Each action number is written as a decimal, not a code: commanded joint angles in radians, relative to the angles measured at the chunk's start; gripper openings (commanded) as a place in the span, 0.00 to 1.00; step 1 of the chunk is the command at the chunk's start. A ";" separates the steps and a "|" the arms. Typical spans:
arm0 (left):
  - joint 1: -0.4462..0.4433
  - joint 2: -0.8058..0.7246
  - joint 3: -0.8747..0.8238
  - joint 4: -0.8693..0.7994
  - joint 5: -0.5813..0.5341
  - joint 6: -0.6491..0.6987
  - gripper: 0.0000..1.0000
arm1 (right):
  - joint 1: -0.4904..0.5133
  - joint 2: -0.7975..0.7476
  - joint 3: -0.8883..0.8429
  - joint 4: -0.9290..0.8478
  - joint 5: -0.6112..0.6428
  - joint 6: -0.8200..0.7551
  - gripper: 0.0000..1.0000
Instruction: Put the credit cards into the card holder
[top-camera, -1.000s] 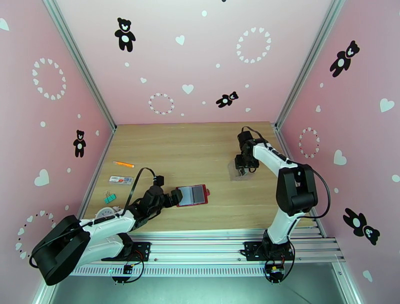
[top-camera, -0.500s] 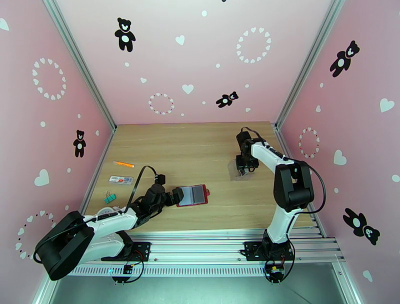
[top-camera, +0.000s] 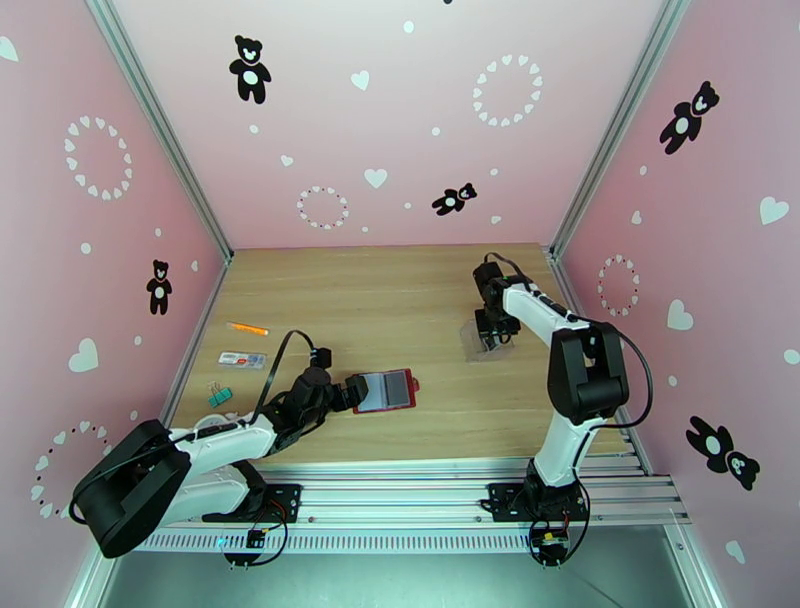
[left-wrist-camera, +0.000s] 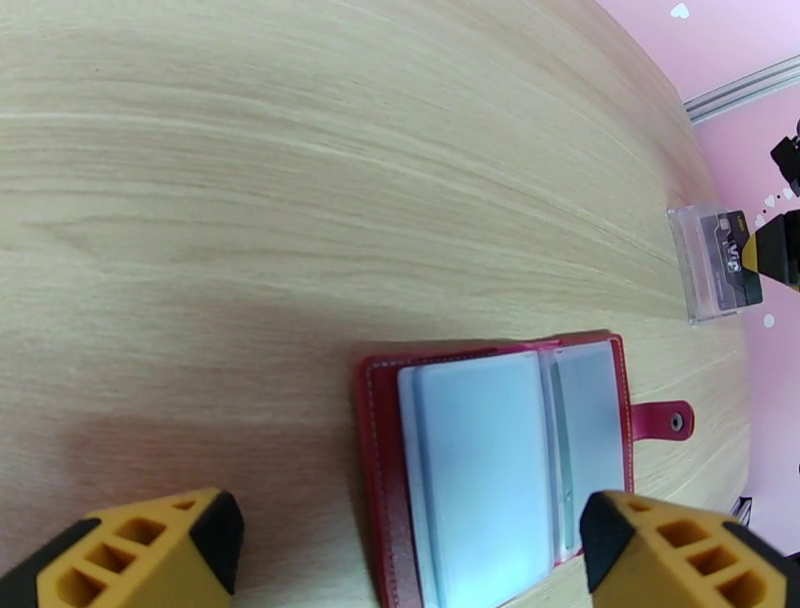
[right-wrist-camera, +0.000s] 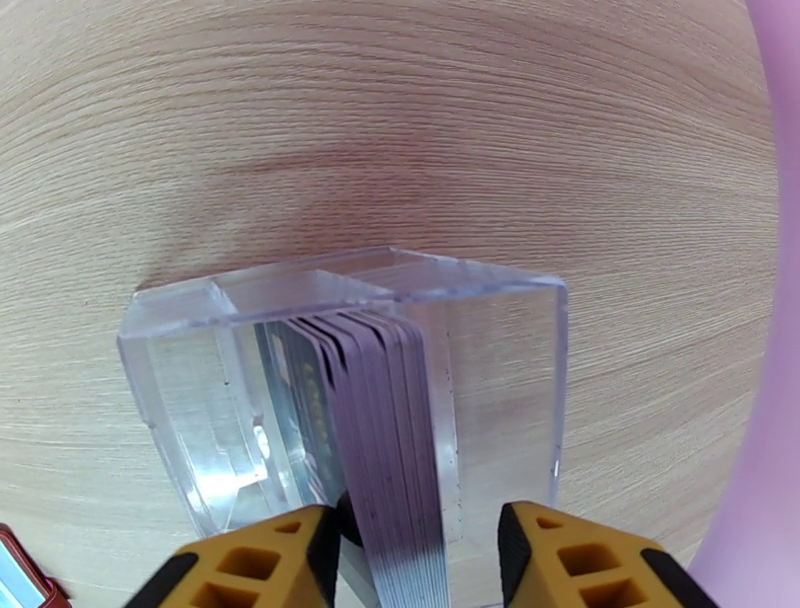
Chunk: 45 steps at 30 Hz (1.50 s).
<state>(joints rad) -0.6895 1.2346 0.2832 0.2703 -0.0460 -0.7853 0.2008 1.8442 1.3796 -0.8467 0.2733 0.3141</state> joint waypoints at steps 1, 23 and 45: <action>0.005 0.029 0.004 -0.034 0.019 0.003 0.95 | -0.011 -0.044 0.016 -0.037 0.033 0.014 0.43; 0.005 0.031 0.004 -0.033 0.019 0.003 0.96 | -0.028 -0.057 0.013 -0.040 0.015 0.023 0.10; 0.005 0.037 0.004 -0.029 0.020 0.004 0.96 | -0.027 -0.026 0.022 -0.030 -0.101 0.011 0.02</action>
<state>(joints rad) -0.6895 1.2419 0.2874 0.2741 -0.0460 -0.7853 0.1745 1.8015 1.3800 -0.8608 0.2047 0.3298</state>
